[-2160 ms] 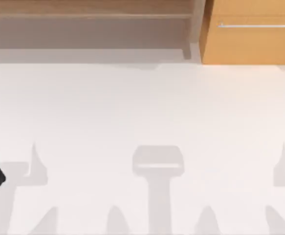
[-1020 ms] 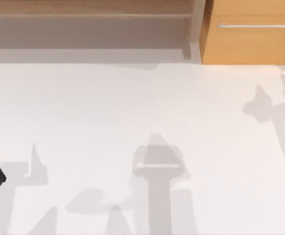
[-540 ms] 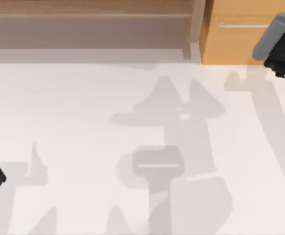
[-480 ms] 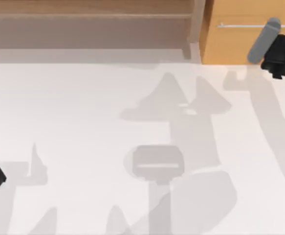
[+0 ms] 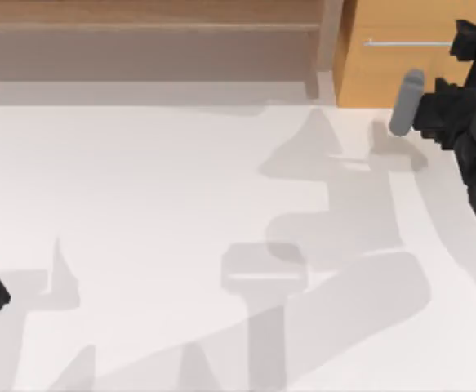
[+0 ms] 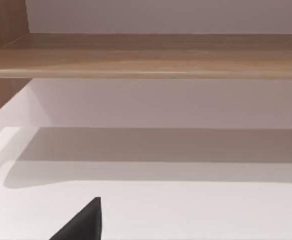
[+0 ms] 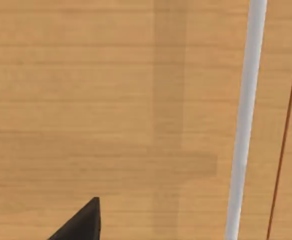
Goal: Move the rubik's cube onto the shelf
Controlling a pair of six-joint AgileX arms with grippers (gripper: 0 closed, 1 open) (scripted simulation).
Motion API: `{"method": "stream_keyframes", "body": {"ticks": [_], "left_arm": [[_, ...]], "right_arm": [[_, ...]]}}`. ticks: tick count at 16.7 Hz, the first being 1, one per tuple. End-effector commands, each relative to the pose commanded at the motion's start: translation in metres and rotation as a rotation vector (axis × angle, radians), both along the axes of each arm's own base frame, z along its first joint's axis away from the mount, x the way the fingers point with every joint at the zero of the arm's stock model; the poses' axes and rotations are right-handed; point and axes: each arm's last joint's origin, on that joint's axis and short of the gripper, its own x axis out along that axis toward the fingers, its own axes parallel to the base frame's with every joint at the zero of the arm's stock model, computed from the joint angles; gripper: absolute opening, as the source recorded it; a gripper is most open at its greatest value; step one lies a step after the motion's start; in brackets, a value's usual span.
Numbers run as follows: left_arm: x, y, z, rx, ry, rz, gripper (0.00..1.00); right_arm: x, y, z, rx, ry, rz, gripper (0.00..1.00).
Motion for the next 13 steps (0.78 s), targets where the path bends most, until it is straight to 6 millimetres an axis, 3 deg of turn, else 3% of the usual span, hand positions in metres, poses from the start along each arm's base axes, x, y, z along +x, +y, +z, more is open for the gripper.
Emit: {"method": "stream_keyframes", "body": {"ticks": [5,13], "left_arm": [[0.000,0.000,0.000,0.000,0.000,0.000,1.00],[0.000,0.000,0.000,0.000,0.000,0.000,1.00]], "right_arm": [[0.000,-0.002,0.000,0.001,0.003,-0.003,1.00],[0.025,0.000,0.000,0.000,0.000,0.000,1.00]]}}
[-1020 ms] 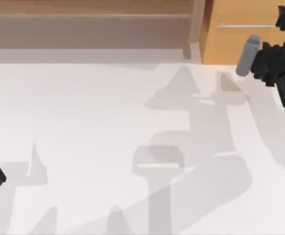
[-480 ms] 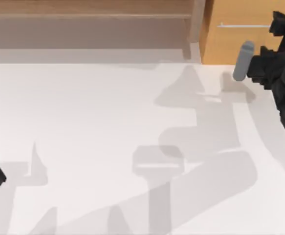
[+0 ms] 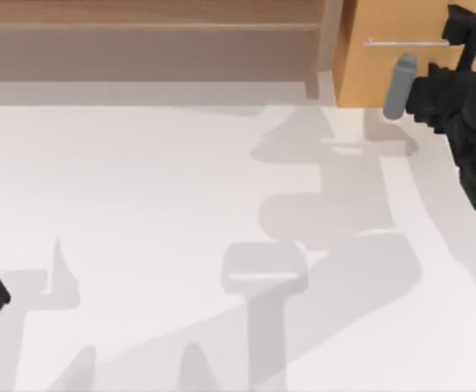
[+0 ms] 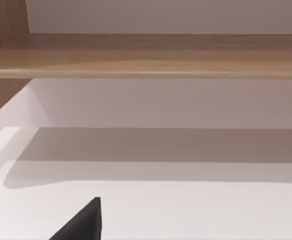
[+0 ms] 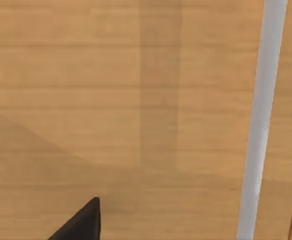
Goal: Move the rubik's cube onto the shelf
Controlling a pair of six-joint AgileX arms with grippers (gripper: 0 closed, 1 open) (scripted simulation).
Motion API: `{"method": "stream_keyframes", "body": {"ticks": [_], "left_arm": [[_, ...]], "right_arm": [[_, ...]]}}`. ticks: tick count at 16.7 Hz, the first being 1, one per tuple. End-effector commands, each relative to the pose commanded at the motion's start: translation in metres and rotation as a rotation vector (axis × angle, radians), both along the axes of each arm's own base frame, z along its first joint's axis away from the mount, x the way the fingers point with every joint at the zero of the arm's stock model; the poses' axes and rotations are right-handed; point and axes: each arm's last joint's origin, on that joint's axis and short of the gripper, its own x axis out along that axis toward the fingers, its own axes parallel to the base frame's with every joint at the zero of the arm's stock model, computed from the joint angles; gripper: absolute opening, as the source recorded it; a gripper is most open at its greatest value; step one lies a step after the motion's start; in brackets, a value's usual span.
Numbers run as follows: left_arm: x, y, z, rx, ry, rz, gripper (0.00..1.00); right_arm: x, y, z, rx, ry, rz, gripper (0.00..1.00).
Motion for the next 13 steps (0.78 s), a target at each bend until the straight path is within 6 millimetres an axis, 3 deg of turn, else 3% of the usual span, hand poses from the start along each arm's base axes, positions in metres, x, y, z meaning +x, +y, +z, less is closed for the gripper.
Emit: {"method": "stream_keyframes", "body": {"ticks": [2,13], "left_arm": [[0.0000,0.0000,0.0000,0.000,0.000,0.000,1.00],[0.0000,0.0000,0.0000,0.000,0.000,0.000,1.00]], "right_arm": [[0.0000,0.0000,0.0000,0.000,0.000,0.000,1.00],[0.0000,0.0000,0.0000,0.000,0.000,0.000,0.17]]}}
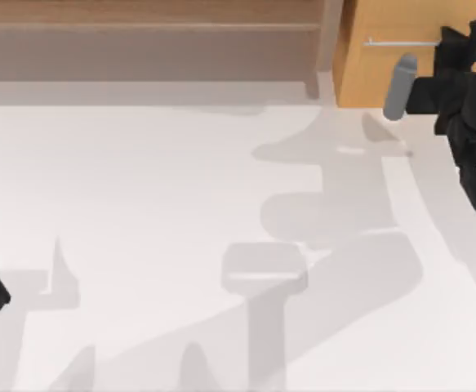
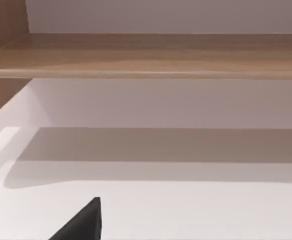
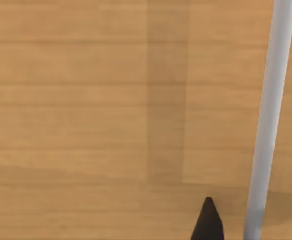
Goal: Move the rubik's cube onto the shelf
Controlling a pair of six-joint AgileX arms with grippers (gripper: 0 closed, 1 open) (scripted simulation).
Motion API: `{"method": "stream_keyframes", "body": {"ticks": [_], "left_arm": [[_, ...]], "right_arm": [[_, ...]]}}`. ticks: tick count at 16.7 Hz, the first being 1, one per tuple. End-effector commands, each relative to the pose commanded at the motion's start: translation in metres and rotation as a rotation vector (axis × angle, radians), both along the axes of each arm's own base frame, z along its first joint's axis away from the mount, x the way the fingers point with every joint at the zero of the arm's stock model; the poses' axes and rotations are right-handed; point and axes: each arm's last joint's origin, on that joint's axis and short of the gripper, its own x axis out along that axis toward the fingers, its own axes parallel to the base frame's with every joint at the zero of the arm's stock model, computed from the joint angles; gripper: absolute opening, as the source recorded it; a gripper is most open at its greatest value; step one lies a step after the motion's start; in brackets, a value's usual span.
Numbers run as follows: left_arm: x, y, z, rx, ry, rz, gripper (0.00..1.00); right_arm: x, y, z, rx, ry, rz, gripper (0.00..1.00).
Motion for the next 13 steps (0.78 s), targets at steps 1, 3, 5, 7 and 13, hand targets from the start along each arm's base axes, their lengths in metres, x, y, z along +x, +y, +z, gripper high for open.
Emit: {"method": "stream_keyframes", "body": {"ticks": [1,3,5,7,13], "left_arm": [[0.0000,0.0000,0.0000,0.000,0.000,0.000,1.00],[0.0000,0.0000,0.0000,0.000,0.000,0.000,1.00],[0.0000,0.0000,0.0000,0.000,0.000,0.000,1.00],[0.0000,0.0000,0.0000,0.000,0.000,0.000,1.00],[0.0000,0.0000,0.0000,0.000,0.000,0.000,1.00]], "right_arm": [[0.0000,0.0000,0.0000,0.000,0.000,0.000,0.10],[0.0000,0.0000,0.0000,0.000,0.000,0.000,0.00],[0.0000,0.0000,0.0000,0.000,0.000,0.000,0.00],[0.0000,0.0000,0.0000,0.000,0.000,0.000,0.00],[-0.0041,0.0019,-0.0004,0.000,0.003,0.004,0.00]]}}
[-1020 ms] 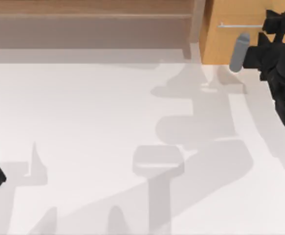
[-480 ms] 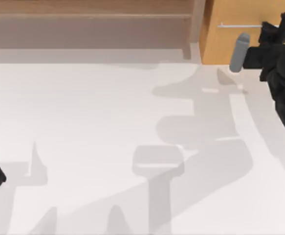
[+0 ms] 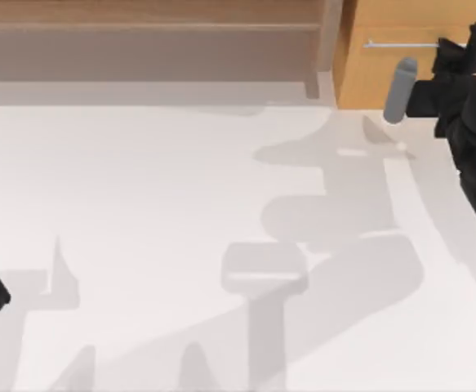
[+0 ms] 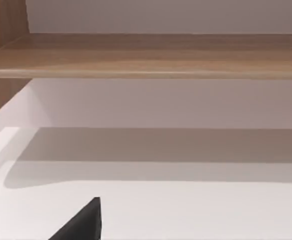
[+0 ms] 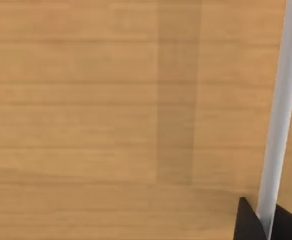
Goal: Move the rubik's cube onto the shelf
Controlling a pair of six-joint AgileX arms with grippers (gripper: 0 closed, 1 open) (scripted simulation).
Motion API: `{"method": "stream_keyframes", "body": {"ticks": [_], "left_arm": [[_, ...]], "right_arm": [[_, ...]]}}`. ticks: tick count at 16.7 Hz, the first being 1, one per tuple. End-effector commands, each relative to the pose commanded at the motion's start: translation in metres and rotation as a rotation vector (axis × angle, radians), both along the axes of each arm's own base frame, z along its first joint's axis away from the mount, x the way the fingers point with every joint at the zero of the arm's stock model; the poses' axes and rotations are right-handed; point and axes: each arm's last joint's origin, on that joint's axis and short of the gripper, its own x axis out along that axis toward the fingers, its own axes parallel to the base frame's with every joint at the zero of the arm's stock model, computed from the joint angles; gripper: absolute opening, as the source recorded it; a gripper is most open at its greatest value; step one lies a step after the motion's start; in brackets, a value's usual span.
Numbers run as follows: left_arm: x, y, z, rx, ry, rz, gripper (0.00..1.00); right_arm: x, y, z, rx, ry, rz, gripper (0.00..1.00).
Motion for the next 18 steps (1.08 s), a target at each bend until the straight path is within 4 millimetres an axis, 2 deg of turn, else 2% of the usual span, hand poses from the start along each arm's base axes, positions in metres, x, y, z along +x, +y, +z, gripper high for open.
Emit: {"method": "stream_keyframes", "body": {"ticks": [7,14,18], "left_arm": [[0.000,0.000,0.000,0.000,0.000,0.000,1.00],[0.000,0.000,0.000,0.000,0.000,0.000,1.00],[0.000,0.000,0.000,0.000,0.000,0.000,1.00]], "right_arm": [[-0.053,0.000,-0.002,0.002,0.010,-0.003,0.00],[-0.063,-0.001,-0.001,0.004,0.002,-0.004,0.00],[-0.098,0.000,-0.003,0.002,0.014,-0.004,0.00]]}}
